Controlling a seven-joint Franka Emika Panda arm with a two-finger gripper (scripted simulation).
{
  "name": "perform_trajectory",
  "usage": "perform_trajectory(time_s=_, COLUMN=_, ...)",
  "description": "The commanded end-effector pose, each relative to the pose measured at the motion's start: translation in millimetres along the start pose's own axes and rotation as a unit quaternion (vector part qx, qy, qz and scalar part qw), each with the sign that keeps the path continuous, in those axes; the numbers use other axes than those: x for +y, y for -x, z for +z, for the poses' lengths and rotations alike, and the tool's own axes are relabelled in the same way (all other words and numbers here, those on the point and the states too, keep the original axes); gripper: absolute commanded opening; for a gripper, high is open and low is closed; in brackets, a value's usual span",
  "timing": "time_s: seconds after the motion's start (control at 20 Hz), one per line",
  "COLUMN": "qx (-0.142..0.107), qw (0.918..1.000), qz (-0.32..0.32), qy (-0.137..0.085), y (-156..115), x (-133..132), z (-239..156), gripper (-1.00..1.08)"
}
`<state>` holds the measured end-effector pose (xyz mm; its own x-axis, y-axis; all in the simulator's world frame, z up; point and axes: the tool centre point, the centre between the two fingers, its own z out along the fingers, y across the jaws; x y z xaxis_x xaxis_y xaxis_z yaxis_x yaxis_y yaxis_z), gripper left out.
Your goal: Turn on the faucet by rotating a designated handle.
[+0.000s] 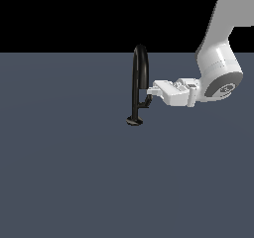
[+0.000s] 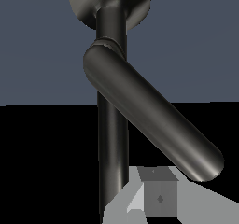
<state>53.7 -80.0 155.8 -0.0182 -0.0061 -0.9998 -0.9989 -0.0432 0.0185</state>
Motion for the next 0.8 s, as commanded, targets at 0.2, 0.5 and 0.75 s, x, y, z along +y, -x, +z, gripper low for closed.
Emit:
perform_trajectory(time_s=0.2, qx=-0.003, qw=0.9999, qz=0.01, qy=0.002, y=-17.1, x=24.7, z=-0.2, gripper=-1.0)
perform_trajectory(time_s=0.5, qx=-0.002, qw=1.0, qz=0.005, qy=0.001, y=-35.2, x=29.3, z=0.0, gripper=-1.0)
perform_trajectory(time_s=0.75, qx=-0.003, qw=0.9999, qz=0.01, qy=0.002, y=-70.1, x=45.0, z=0.1, gripper=-1.0)
